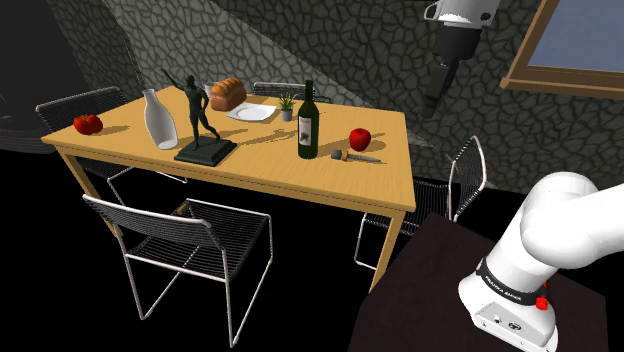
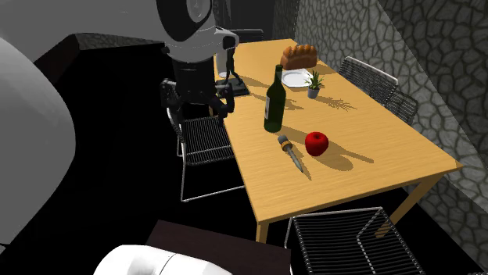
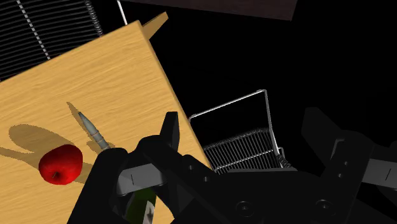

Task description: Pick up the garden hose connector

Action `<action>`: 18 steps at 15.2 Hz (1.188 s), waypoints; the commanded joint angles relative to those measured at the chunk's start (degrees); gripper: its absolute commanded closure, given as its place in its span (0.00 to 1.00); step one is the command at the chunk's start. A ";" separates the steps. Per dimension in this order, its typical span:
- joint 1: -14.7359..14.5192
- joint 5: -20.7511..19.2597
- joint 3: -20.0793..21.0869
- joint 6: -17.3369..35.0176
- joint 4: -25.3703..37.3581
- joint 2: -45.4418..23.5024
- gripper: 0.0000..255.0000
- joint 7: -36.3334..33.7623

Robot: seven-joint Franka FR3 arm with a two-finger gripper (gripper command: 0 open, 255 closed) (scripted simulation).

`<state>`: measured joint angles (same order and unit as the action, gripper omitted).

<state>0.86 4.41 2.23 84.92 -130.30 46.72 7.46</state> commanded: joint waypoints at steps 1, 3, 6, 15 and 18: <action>0.00 0.00 0.00 0.00 0.00 0.00 0.00 0.00; 0.27 -1.04 -1.59 3.06 -1.59 -1.64 0.00 2.40; 0.68 -2.44 -3.96 7.70 -3.40 -4.72 0.00 5.92; 1.49 -4.91 -10.87 21.43 -4.41 -18.03 0.00 16.21; 1.55 -4.87 -13.02 25.61 -3.26 -23.59 0.00 19.72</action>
<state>2.43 -0.51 -10.19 108.97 -133.59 24.76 26.09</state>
